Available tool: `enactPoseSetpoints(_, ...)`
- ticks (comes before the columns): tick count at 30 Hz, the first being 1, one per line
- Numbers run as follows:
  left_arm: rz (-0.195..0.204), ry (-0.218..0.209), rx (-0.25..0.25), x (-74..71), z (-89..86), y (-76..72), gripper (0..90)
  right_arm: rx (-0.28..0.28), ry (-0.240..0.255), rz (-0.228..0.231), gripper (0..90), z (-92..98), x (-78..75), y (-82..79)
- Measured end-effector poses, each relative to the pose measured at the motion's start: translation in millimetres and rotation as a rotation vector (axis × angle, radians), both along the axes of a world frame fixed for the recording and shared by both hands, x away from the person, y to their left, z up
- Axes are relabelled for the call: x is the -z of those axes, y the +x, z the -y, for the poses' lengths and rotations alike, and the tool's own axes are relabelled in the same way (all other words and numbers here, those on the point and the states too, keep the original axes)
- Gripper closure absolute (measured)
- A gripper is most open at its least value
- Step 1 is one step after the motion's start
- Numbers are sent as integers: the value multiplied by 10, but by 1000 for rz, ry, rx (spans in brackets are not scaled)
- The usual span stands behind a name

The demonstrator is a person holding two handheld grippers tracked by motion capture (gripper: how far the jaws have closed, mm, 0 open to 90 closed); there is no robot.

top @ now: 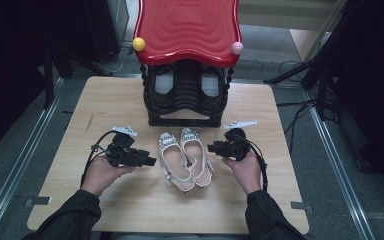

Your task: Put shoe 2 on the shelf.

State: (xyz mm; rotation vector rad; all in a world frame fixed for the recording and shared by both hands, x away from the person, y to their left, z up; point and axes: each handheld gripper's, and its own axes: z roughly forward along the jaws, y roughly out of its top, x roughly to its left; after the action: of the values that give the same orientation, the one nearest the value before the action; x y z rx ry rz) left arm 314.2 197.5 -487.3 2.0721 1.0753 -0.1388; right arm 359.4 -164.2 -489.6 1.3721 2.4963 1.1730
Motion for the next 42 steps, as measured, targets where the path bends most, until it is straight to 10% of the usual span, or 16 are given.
enactPoseSetpoints(42,35,18,1,-151,-153,138,457,-140,-150,-150,649,-946,-212,-21)
